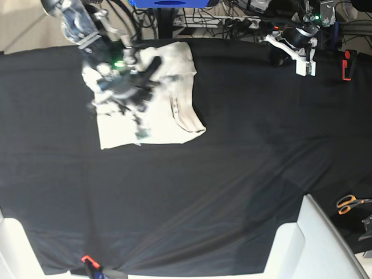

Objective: Fold the T-shirt properly
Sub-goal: 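Press and smooth the folded layers with the right gripper, then lift away, then move the left gripper over the folded shirt and grasp its edge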

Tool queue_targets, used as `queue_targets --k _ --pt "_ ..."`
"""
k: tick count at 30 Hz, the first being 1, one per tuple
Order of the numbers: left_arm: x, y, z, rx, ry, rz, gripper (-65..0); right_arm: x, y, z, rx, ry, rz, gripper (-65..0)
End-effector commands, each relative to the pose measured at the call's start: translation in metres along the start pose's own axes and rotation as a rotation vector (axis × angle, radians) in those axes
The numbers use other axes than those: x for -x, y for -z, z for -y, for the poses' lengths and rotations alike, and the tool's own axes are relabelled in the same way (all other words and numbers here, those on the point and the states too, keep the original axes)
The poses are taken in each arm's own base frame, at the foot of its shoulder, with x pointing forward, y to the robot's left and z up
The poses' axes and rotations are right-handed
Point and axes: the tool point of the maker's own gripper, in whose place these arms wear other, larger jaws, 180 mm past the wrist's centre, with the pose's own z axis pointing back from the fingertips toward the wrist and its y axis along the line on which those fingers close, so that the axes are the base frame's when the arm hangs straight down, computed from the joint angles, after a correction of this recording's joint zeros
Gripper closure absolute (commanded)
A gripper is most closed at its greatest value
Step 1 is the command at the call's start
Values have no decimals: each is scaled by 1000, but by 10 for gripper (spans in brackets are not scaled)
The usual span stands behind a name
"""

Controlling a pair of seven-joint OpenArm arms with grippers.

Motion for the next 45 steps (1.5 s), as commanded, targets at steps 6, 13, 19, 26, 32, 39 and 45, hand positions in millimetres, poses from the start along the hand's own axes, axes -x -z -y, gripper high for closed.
queue_targets --k 6,13,19,26,32,39,45 --pt "-1 1 -1 -10 21 -15 0 27 -1 1 4 58 -9 -6" --pt "-2 1 -1 -9 21 -14 0 70 16 -24 -33 90 -104 -6" --pt "-26 2 20 39 61 38 0 73 18 -72 -131 6 -119 -6" --pt "-73 -11 87 190 178 126 0 36 -15 -37 -67 134 -51 -5" --pt "-92 -3 131 279 138 70 0 29 -21 45 108 227 -18 -8" --pt "-118 -8 152 463 -59 113 -508 40 -27 91 209 240 18 -8" --pt "-103 10 168 654 -4 83 -602 41 -29 104 219 211 25 -8"
